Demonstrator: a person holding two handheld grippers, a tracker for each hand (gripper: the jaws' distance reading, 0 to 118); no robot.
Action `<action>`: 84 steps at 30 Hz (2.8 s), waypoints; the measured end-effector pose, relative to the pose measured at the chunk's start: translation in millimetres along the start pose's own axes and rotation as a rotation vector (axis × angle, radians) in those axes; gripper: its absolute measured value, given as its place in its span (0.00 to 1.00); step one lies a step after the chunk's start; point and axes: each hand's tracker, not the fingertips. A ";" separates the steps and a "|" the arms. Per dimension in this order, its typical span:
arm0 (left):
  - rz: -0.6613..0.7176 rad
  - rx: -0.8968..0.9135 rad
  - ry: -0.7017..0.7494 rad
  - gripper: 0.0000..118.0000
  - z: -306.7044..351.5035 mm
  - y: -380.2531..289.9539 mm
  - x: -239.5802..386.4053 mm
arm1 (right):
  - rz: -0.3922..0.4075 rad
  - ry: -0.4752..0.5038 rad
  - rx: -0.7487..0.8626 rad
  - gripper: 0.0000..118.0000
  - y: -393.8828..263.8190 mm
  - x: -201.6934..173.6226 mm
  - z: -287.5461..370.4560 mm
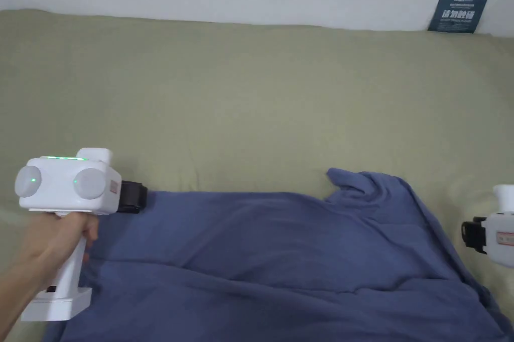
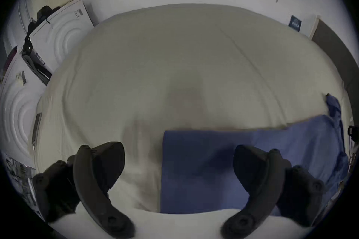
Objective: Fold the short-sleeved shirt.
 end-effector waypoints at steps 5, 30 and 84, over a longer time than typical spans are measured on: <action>-0.008 0.002 -0.095 0.43 12.7 -7.9 2.8 | 0.022 -0.009 -0.020 0.01 14.2 -1.5 -23.2; -0.002 0.125 -0.194 0.02 88.8 -15.0 -32.2 | 0.002 0.102 0.077 0.02 30.6 8.8 38.3; 0.326 -0.005 -0.534 0.00 124.2 -172.3 -156.8 | 0.017 0.030 0.483 0.00 -178.8 -148.3 204.0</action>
